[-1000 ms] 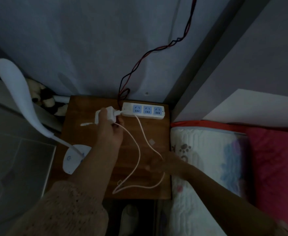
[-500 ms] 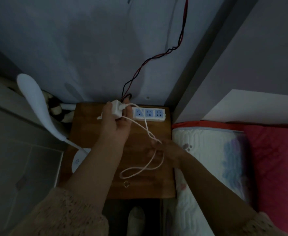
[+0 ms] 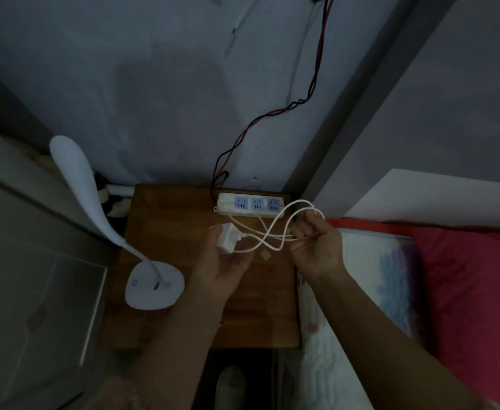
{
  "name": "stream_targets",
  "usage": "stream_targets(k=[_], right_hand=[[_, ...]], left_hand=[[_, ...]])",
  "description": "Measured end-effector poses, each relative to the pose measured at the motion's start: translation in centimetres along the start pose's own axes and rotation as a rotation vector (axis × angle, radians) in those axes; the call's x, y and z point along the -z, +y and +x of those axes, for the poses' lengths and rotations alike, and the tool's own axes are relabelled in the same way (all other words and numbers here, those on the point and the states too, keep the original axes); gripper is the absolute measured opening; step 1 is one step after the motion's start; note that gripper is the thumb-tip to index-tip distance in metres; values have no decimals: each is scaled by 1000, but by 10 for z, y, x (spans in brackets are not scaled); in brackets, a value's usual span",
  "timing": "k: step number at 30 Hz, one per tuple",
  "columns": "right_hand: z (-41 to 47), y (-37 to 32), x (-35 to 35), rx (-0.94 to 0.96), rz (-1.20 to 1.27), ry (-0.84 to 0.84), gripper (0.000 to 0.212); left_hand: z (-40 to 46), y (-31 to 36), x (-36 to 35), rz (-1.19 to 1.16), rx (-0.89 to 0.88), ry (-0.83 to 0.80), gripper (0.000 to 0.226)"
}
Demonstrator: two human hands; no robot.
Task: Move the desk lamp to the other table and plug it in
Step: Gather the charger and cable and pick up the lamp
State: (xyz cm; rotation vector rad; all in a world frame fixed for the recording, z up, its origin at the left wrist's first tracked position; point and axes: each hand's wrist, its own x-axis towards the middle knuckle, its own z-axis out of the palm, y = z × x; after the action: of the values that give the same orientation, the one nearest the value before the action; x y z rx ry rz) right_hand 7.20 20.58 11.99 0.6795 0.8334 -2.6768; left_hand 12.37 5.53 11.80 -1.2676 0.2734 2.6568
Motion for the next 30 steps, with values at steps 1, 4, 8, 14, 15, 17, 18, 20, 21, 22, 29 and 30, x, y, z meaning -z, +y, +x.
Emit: stream_targets(k=[1,4,8,14,15,17,18,20,21,22,29,30], right_hand=[[-4,3,-2,-33,0,-30,22],[-15,9,0,-112,-51,-83,19],[-25,10,8,-190,-114,-96,21],[-29,5,16,-233,-282,17,12],[-30,3,17,-242,-309,22,14],[-32,-1,15,-247,-358,11,29],[-34,-3,12,-250,-377,-7,36],[-38,-4,6,-254,-422,-21,33],[-40,-1,3,-259,-483,-6,32],[-41,2,1,-270,-572,30,31],[-51,67,-3,-334,-868,107,20],[-54,77,-5,-339,-888,72,18]], left_hand=[[0,-1,1,25,11,-35,47],[2,-4,5,79,11,-101,46],[5,-7,4,18,-35,-99,39],[-5,-7,0,-3,-116,-55,11],[-9,-6,-1,28,-130,-53,10],[-18,-3,-3,91,-157,-60,5],[-24,-2,-3,124,-170,-66,4],[-35,1,-3,184,-188,-74,5],[-43,5,-1,209,-199,-77,7],[-51,8,2,241,-211,-82,8],[-110,31,70,446,-210,-69,15],[-115,34,80,459,-201,-69,14]])
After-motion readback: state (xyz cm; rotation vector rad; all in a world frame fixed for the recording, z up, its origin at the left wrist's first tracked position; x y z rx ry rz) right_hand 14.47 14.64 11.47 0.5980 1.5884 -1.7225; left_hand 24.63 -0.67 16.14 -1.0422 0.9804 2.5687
